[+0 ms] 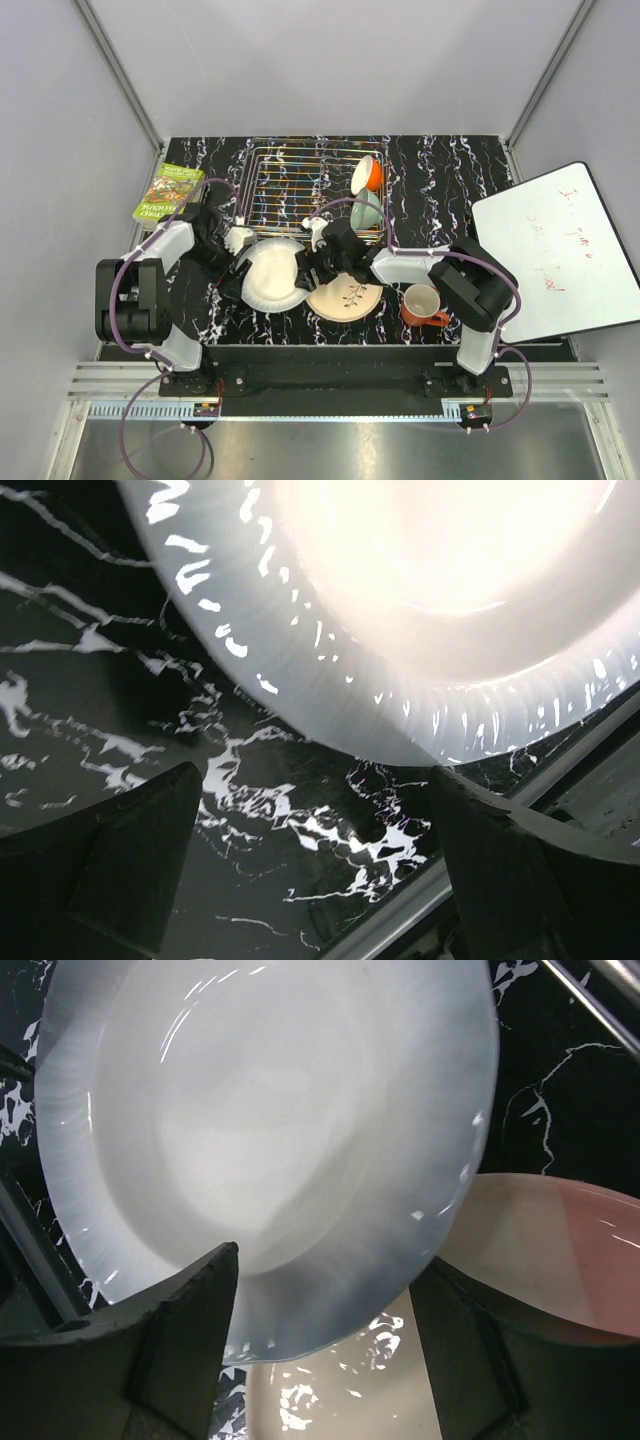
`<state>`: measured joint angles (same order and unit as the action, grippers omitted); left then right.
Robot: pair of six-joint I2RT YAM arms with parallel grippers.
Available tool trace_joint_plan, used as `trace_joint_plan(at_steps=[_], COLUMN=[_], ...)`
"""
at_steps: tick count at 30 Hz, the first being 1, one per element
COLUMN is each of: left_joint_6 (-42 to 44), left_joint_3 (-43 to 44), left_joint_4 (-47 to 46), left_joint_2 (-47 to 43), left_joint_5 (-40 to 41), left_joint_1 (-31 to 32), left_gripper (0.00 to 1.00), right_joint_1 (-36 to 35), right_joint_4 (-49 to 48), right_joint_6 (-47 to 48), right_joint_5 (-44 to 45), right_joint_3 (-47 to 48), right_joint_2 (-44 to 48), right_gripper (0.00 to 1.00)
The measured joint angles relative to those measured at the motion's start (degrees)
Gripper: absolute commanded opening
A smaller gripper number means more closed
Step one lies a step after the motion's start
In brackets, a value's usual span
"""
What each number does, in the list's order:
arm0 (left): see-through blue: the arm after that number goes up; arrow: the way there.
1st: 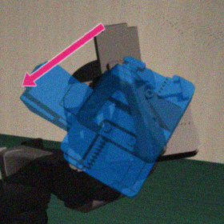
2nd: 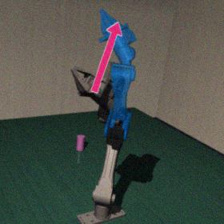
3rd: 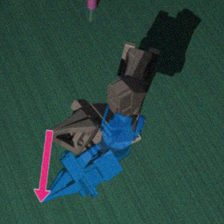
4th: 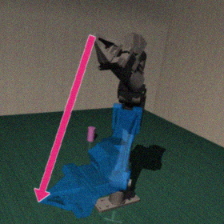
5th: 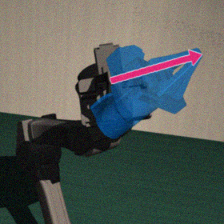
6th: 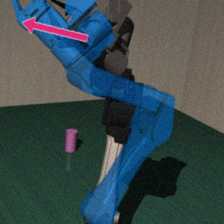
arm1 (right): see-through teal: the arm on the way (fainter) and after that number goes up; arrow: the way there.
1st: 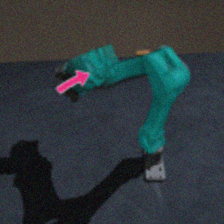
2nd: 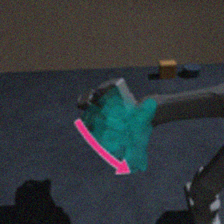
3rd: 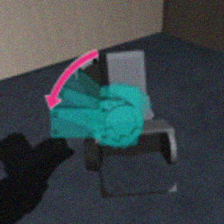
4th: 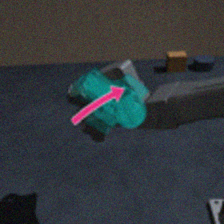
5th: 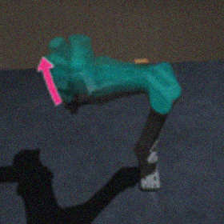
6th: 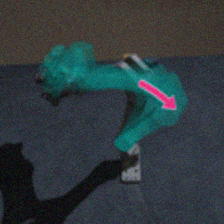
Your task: Load the mixed dishes into the dish rack
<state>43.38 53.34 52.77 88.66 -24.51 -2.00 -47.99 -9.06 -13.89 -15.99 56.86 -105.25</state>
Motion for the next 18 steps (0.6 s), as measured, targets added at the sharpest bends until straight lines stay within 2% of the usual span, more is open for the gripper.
trace_joint_plan(at_steps=[7, 10, 11, 12, 15, 18], left_joint_6=[-1.3, -1.7, -1.8, -1.9, -2.1, -2.3], left_joint_3=[-1.0, -1.7, -1.8, -1.8, -1.8, -1.8], left_joint_4=[-1.5, -1.9, -1.9, -1.9, -1.9, -1.9], left_joint_2=[1.2, 1.2, 1.2, 1.2, 1.2, 1.2], left_joint_5=[2.1, 2.9, 3.1, 3.3, 3.6, 3.8], left_joint_1=[4.8, 5.9, 6.2, 6.4, 6.7, 6.8], left_gripper=[0.99, 0.99, 0.99, 0.99, 0.99, 0.99], right_joint_1=[-0.9, -1.0, -1.0, -1.0, -0.9, -0.9], right_joint_4=[0.2, -0.1, -0.1, -0.2, -0.6, -0.6], right_joint_6=[0.2, 0.3, 0.2, 0.1, -0.6, -0.5], right_joint_5=[2.0, 2.4, 2.6, 2.9, 3.4, 3.5], right_joint_3=[0.0, -0.2, -0.3, -0.3, -0.3, -0.3], right_joint_2=[0.0, 0.0, 0.0, 0.0, 0.0, 0.0], right_gripper=[0.69, 0.64, 0.61, 0.52, 0.37, 0.3])
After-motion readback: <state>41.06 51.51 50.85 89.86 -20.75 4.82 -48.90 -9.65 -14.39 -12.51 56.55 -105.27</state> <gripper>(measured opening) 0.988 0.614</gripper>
